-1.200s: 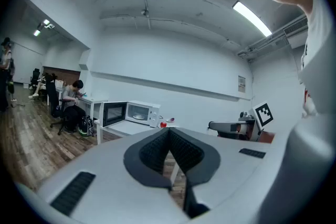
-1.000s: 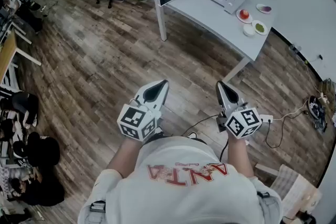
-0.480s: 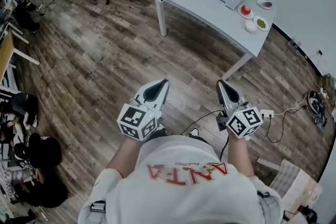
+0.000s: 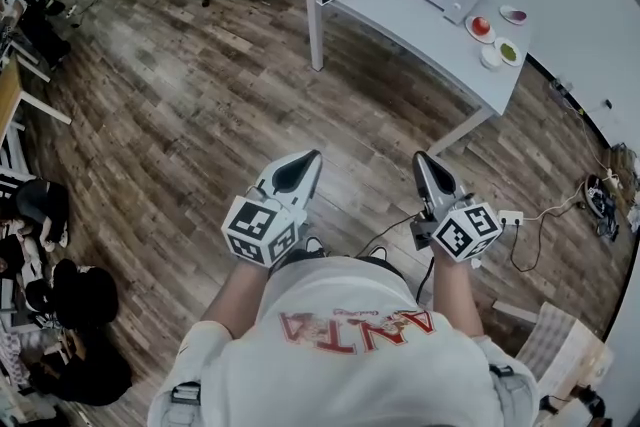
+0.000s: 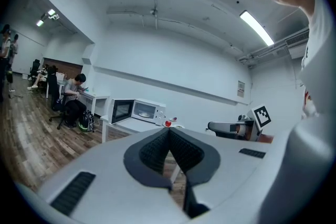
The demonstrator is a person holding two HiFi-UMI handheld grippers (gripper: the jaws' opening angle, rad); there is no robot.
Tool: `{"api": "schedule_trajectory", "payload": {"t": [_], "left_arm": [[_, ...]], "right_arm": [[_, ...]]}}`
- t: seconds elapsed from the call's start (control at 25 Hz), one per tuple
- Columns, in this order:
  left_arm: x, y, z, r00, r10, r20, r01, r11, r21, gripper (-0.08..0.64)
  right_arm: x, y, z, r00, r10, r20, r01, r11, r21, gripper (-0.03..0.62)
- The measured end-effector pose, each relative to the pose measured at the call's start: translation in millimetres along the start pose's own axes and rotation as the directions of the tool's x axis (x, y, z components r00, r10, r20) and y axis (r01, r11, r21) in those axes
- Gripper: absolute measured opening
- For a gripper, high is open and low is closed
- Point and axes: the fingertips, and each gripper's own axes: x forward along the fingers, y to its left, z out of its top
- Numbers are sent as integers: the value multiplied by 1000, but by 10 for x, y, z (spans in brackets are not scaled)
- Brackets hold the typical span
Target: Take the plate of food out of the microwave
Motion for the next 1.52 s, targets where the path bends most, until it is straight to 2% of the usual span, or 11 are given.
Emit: {"api": "schedule_trajectory", "payload": {"t": [0.24,0.4,0.6,0.76,1.16,1.52], "left_arm": [[-144,480,28,1000,-18,-2,18,1000,-23,9],[-136,615,34,999,-33,7,33,999,-37,9],[-26,765,77,998,-52,18,53,998,-44,9],[121,947,137,999,-36,30,37,998,-47,9],[756,1216,401,1000,10,25,-9,1000,-19,9],[1878,1149,667,1000,9,-10,-8,1000,16,9]], "right_arm": [[222,107,-47,999,-40,-5,40,999,-17,3],[321,97,-55,997,-64,-31,64,998,-20,3],[631,119,39,998,-50,-36,48,998,-47,3],[896,47,124,999,-24,-29,22,997,-71,3],[1481,-542,430,1000,14,10,-13,999,-46,3],[1752,-1631,838,998,-4,62,3,1000,24,3]]}}
